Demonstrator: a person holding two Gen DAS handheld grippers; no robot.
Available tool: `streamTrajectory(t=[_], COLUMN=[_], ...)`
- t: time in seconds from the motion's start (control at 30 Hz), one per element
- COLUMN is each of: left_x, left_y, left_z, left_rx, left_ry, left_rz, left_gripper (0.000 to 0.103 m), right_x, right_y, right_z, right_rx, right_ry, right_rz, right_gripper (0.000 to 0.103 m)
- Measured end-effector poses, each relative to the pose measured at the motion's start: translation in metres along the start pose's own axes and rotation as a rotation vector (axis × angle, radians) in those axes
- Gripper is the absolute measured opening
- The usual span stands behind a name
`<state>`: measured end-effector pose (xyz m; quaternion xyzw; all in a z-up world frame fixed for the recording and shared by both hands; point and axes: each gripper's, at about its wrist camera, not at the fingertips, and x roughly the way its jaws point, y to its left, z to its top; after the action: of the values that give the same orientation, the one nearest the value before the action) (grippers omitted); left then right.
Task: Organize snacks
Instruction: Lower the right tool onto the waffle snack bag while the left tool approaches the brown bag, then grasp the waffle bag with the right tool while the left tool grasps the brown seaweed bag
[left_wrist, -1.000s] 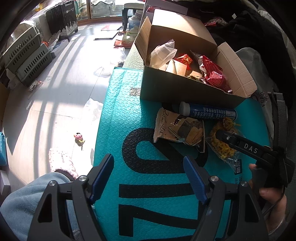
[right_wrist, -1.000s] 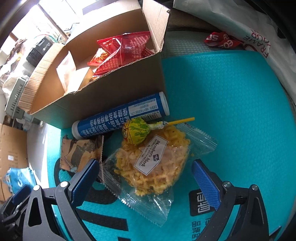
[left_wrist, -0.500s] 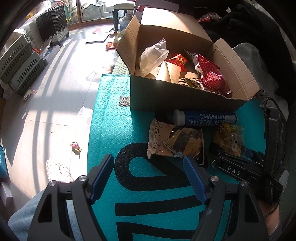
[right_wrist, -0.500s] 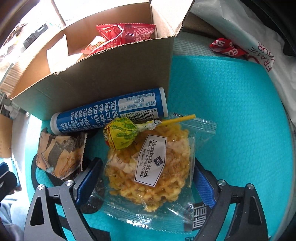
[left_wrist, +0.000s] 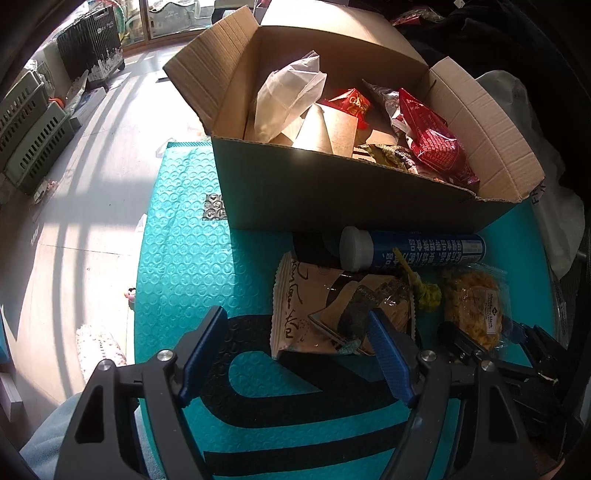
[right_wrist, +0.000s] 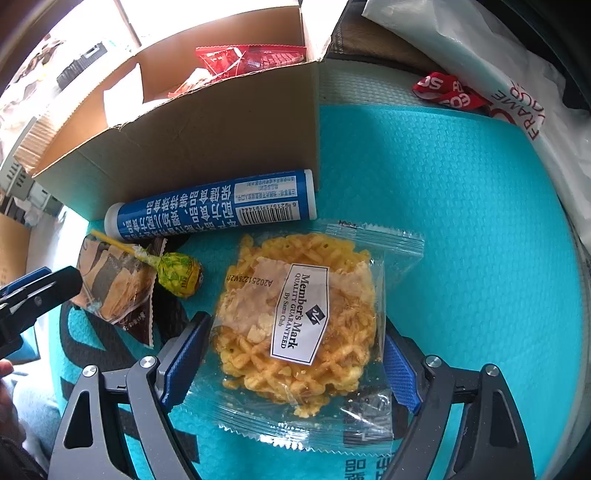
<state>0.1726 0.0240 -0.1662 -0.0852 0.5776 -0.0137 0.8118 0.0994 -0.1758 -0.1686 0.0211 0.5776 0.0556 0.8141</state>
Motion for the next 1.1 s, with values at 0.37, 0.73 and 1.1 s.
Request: streamTrajectory(t=[0.37, 0.73, 1.1], left_x=[0.0, -0.013, 0.013], left_y=[-0.02, -0.028, -0.025], left_z=[-0.028, -0.024, -0.022], left_rx=[0.062, 0.097, 0.116], left_ry=[0.031, -0.03, 0.034], left_rz=[-0.129, -0.074, -0.116], left_gripper=[0.077, 0.077, 0.077], right_x=[0.0, -0.004, 0.001], right_y=[0.01, -0.003, 0.002], right_z=[0.007, 0.007, 0.016], right_rx=[0.0, 0.009, 0.002], right_ry=[-0.003, 0.004, 0.003], right_rz=[0.019, 0.038, 0.034], right_gripper=[0.086, 0.086, 0.086])
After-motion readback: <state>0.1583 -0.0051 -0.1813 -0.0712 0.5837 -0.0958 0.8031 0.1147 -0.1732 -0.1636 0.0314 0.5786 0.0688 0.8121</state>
